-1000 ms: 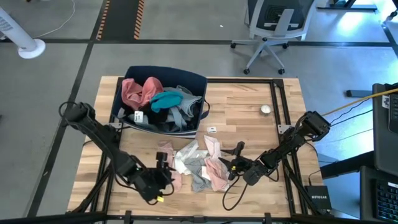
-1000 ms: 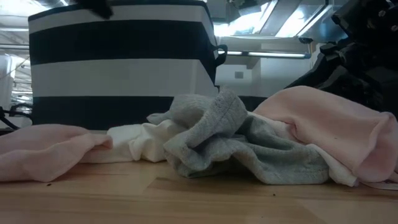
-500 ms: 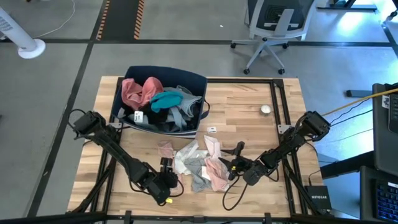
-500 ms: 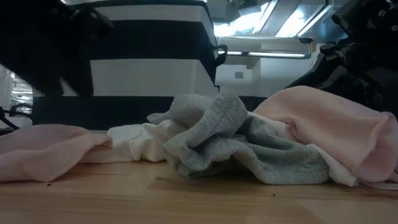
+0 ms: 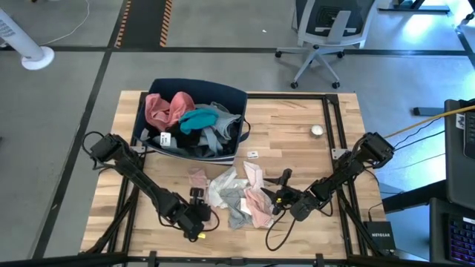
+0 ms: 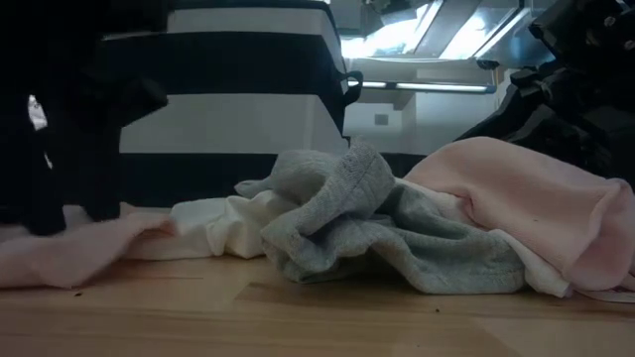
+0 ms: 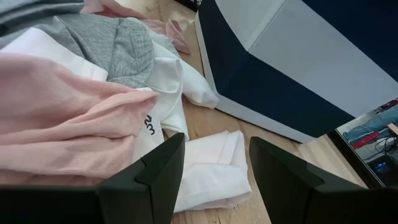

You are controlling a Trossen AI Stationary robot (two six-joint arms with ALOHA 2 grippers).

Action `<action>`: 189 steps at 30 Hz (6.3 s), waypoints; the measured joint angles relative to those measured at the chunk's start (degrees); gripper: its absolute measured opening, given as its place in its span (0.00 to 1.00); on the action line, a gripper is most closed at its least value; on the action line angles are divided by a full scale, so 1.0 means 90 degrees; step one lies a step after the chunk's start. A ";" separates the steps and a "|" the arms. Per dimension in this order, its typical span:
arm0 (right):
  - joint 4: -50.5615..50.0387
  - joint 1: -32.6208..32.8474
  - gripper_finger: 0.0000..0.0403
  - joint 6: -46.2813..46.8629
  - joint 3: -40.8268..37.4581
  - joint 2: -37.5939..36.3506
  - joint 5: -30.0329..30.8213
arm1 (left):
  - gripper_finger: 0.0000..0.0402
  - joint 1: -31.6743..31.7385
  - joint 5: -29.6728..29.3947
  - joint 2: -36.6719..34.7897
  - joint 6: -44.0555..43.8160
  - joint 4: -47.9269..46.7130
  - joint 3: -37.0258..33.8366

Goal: Sort clothes
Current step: Put the left pink sock into the blue laundry organizer, then put the pink sock into the blue laundry organizer

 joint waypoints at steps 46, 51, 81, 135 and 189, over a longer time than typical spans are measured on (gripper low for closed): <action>0.0007 0.0000 0.50 0.0000 0.0000 0.0000 0.0002 | 0.01 -0.0165 -0.2534 -0.2743 0.2224 -0.0316 0.0936; 0.0010 0.0000 0.50 0.0002 0.0000 0.0000 0.0051 | 0.01 0.0077 -0.3776 -0.3624 0.3478 0.0213 0.1133; 0.0004 0.0000 0.50 0.0000 0.0000 0.0000 0.0058 | 0.41 0.2203 -0.3382 -0.5614 0.0600 -0.2733 0.1164; -0.6792 -0.0209 0.50 0.2181 0.4049 -0.0041 -0.4112 | 0.52 -0.0886 -0.4262 -0.5676 0.1332 0.0850 -0.1848; -0.8198 -0.1255 0.02 -0.2157 0.7551 0.0491 -0.2441 | 0.52 -0.0883 -0.4270 -0.5673 0.1374 0.0804 -0.1894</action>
